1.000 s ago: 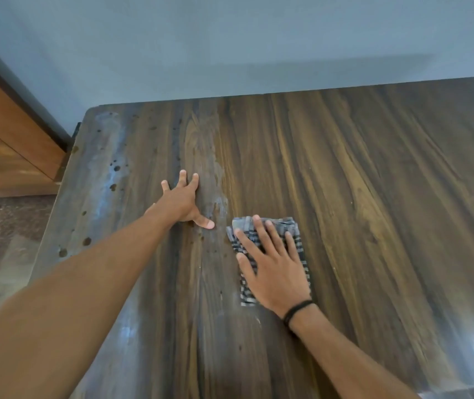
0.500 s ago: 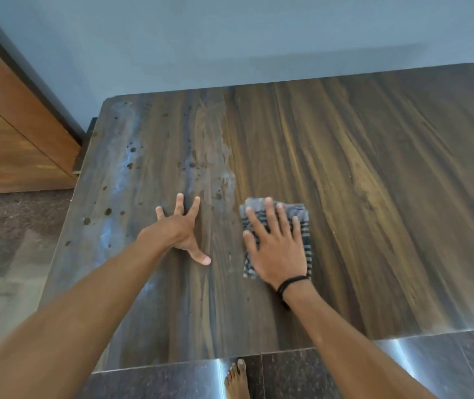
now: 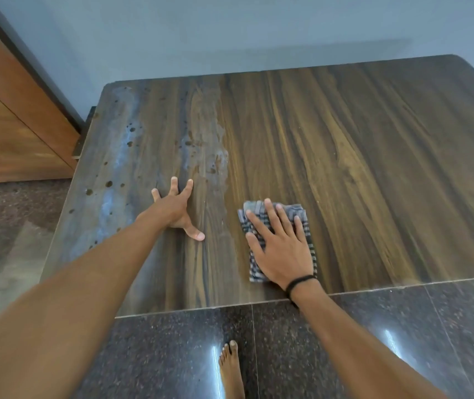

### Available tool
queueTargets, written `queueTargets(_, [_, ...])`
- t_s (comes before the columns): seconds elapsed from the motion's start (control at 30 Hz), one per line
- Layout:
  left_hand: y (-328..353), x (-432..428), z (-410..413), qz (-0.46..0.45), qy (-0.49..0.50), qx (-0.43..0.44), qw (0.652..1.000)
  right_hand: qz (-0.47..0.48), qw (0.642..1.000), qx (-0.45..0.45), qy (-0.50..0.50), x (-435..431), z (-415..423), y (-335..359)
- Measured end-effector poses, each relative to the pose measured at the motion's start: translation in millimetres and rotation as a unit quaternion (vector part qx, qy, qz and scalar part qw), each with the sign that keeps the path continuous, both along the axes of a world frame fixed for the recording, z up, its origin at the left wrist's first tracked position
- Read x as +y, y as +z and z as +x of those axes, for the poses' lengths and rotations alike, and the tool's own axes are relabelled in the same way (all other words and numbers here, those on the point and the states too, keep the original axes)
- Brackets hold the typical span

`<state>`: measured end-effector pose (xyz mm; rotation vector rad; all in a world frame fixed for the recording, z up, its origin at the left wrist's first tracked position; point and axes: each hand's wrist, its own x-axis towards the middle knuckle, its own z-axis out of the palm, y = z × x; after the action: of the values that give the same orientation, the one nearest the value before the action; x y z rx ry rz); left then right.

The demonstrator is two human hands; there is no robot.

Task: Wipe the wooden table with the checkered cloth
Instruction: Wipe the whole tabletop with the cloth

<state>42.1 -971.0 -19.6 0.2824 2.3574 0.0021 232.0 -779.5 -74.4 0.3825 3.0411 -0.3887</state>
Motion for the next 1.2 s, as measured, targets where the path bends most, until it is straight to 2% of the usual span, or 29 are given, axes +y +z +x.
queueTargets(0.07, [0,-2,-1,0.005,0.002,-0.007,1.0,0.007,1.0,0.012,-0.014,-20,2,-2])
queueTargets(0.2, [-4,-3,1,0.009,0.0,0.005,1.0,0.0,0.995,0.019,0.1,-11,50,-10])
queueTargets(0.3, [-3,-1,1,0.008,0.006,0.01,1.0,-0.001,1.0,-0.003,0.001,8,21,-3])
queueTargets(0.37, [0,0,0,0.005,0.007,-0.001,1.0,-0.001,0.999,-0.004,-0.048,-16,-2,0])
queueTargets(0.47, [3,-2,5,0.006,-0.005,-0.006,1.0,-0.005,0.998,0.032,0.058,-47,16,-8])
queueTargets(0.53, [6,-1,7,0.008,-0.011,-0.006,1.0,-0.004,0.995,0.026,0.101,-29,27,-11])
queueTargets(0.67, [9,3,3,-0.022,-0.027,-0.024,0.999,0.002,0.999,0.012,-0.035,-22,-30,1])
queueTargets(0.7, [9,4,-1,-0.032,-0.033,-0.029,0.999,0.002,0.999,0.018,-0.043,-32,-35,0])
queueTargets(0.83, [16,-3,-29,-0.045,-0.029,-0.028,0.998,-0.008,0.997,0.043,0.064,-30,-11,-12])
queueTargets(0.93, [19,-9,-48,-0.047,-0.007,-0.022,0.999,-0.004,0.999,0.032,-0.019,-12,-62,-5])
queueTargets(1.0, [16,-9,-53,-0.052,-0.007,-0.028,0.998,0.007,0.998,0.025,-0.059,-30,-91,-2])
queueTargets(1.13, [5,-12,-54,-0.041,-0.026,-0.028,0.998,0.005,0.997,0.047,0.059,-24,-79,-12])
queueTargets(1.2, [5,-14,-56,-0.034,-0.018,-0.027,0.999,0.01,0.999,0.034,0.031,-6,-100,-5])
